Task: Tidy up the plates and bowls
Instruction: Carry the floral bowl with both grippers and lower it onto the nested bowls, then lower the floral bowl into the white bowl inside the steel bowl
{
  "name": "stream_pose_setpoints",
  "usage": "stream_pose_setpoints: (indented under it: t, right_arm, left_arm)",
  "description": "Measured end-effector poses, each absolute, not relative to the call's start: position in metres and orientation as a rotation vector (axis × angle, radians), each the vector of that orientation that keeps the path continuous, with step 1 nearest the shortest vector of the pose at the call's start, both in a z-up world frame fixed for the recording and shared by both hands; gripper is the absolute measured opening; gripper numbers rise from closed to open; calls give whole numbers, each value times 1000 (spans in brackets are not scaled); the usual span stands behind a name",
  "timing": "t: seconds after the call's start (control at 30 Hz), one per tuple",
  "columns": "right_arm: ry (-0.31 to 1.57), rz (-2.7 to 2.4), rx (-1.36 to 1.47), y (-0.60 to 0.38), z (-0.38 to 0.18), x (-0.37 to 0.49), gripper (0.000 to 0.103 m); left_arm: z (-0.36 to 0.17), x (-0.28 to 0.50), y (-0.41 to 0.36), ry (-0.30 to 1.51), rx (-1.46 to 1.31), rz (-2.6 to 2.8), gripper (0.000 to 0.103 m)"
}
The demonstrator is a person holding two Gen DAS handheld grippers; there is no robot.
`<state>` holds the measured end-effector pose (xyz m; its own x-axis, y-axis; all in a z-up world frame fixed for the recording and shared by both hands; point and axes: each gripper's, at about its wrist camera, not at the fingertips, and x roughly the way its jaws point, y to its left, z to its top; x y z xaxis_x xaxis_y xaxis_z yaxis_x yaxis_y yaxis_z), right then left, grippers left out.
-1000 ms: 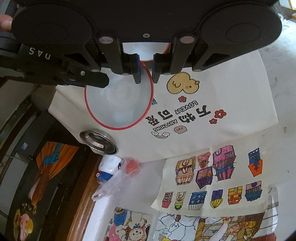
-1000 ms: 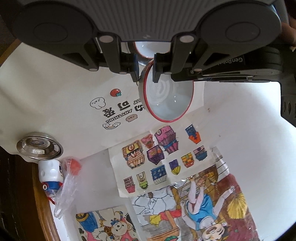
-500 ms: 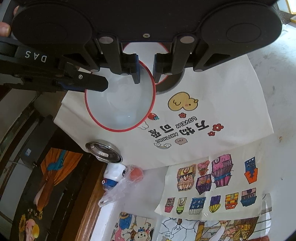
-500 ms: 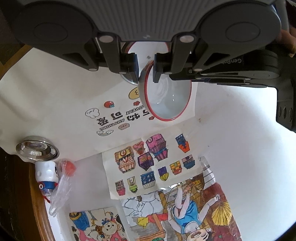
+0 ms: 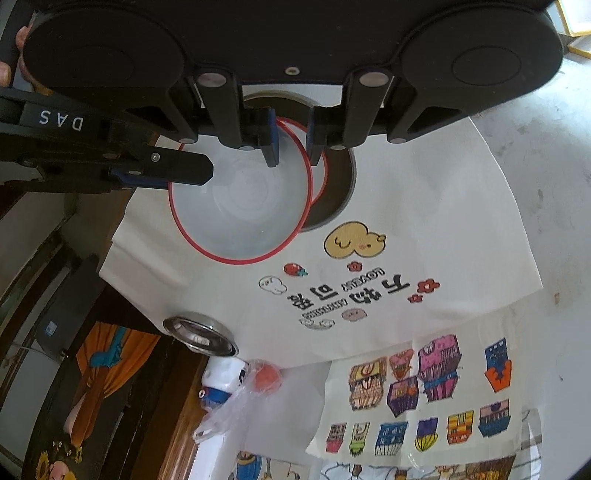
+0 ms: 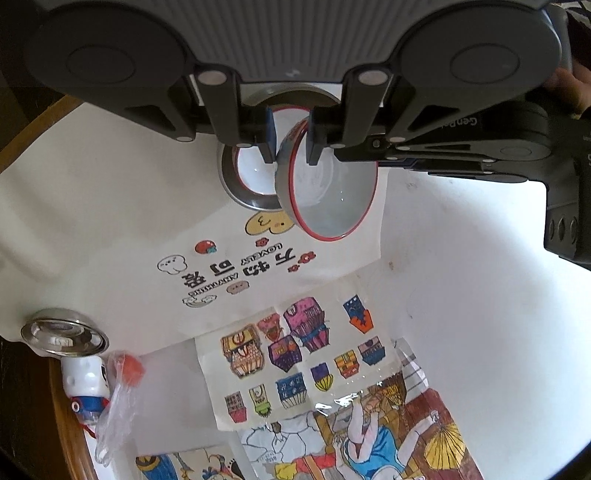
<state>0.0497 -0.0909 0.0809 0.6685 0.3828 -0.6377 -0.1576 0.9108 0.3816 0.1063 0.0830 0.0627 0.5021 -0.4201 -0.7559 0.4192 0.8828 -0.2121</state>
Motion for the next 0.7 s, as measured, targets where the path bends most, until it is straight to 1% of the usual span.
stream_pose_setpoints:
  t: [0.33, 0.7]
  right_arm:
    - [848, 314, 335, -88, 71, 59, 21]
    - [870, 297, 317, -83, 70, 68, 21]
  left_arm:
    - [49, 117, 83, 973, 14, -498, 17]
    - [46, 129, 84, 1014, 22, -508, 17]
